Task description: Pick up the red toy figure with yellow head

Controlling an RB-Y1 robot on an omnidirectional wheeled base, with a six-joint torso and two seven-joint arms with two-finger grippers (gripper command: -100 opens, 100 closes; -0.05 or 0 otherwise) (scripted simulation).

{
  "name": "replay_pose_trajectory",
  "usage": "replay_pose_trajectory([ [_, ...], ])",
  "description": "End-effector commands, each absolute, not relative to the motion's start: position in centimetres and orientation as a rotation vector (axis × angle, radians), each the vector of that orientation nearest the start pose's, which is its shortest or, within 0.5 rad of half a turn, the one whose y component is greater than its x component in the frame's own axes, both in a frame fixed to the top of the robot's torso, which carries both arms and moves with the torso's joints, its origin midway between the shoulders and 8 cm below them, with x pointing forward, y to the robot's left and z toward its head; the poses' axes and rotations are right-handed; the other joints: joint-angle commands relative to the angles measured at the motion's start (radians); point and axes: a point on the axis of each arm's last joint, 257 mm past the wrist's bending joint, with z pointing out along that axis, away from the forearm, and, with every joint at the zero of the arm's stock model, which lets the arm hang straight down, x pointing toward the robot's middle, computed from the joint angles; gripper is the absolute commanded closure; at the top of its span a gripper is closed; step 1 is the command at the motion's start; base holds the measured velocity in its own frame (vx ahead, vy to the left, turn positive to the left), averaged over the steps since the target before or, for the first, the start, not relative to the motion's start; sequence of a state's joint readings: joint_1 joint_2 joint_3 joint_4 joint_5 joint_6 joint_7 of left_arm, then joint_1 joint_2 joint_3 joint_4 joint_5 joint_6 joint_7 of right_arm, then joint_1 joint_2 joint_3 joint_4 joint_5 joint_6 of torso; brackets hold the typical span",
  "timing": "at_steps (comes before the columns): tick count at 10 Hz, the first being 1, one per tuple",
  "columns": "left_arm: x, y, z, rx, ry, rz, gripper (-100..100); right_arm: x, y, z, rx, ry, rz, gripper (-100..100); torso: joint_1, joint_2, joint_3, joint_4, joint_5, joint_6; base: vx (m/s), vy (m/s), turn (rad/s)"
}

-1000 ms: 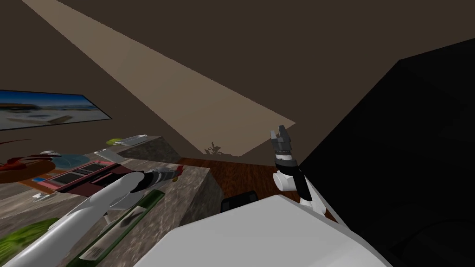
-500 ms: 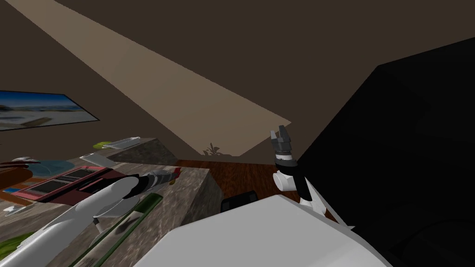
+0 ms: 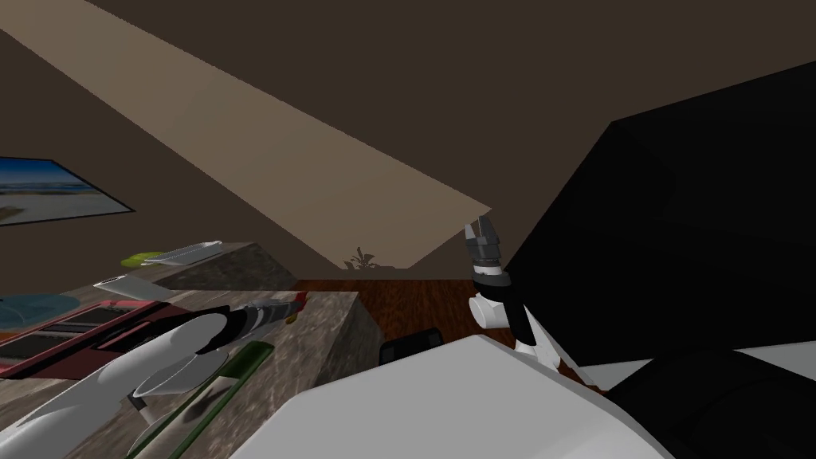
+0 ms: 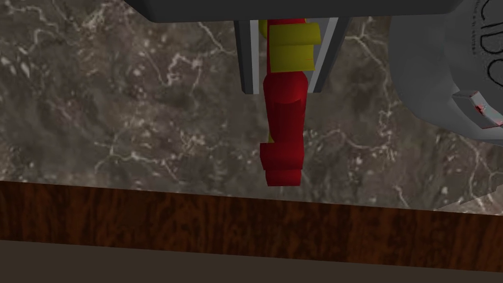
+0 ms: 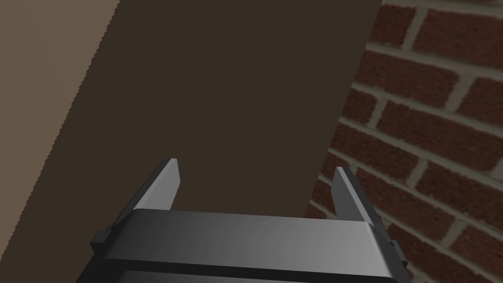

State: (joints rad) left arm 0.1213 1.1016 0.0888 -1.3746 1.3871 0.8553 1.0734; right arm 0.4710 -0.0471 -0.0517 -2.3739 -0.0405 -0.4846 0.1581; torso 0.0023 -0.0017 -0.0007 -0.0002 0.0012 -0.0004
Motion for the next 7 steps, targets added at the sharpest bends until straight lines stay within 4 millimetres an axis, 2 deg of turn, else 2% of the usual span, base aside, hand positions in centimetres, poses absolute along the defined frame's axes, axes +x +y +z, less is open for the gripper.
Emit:
replay_pose_trajectory([
  [1,39.1,54.6,-28.9,-2.987,0.156,-1.004,100,32.5,-28.6,7.3,0.501,0.584,1.164,0,0.0,0.0,0.0,0.0,0.0,0.0,-0.017,0.027,-0.161],
  [3,37.9,53.8,-29.7,-3.011,0.165,-0.974,100,32.5,-28.6,7.3,0.501,0.584,1.165,0,0.0,0.0,0.0,0.0,0.0,0.001,-0.014,0.024,-0.069],
  [4,37.7,53.7,-29.0,-3.009,0.132,-0.992,100,32.5,-28.6,7.3,0.501,0.584,1.164,0,0.0,0.0,0.0,0.0,0.0,0.0,-0.017,0.027,-0.147],
  [5,36.7,53.1,-29.7,-3.029,0.132,-0.968,100,32.5,-28.6,7.3,0.501,0.584,1.165,0,0.001,0.0,0.0,0.0,0.0,0.002,-0.019,0.034,-0.111],
  [6,37.2,53.4,-29.4,-3.018,0.143,-0.975,100,32.5,-28.6,7.3,0.501,0.584,1.164,0,0.001,0.0,0.0,0.0,0.001,0.001,-0.008,0.012,-0.013],
  [7,37.2,53.2,-29.4,-3.021,0.138,-0.977,0,32.5,-28.6,7.3,0.501,0.584,1.164,0,0.001,-0.001,0.0,0.0,0.0,0.0,0.0,0.0,0.0],
])
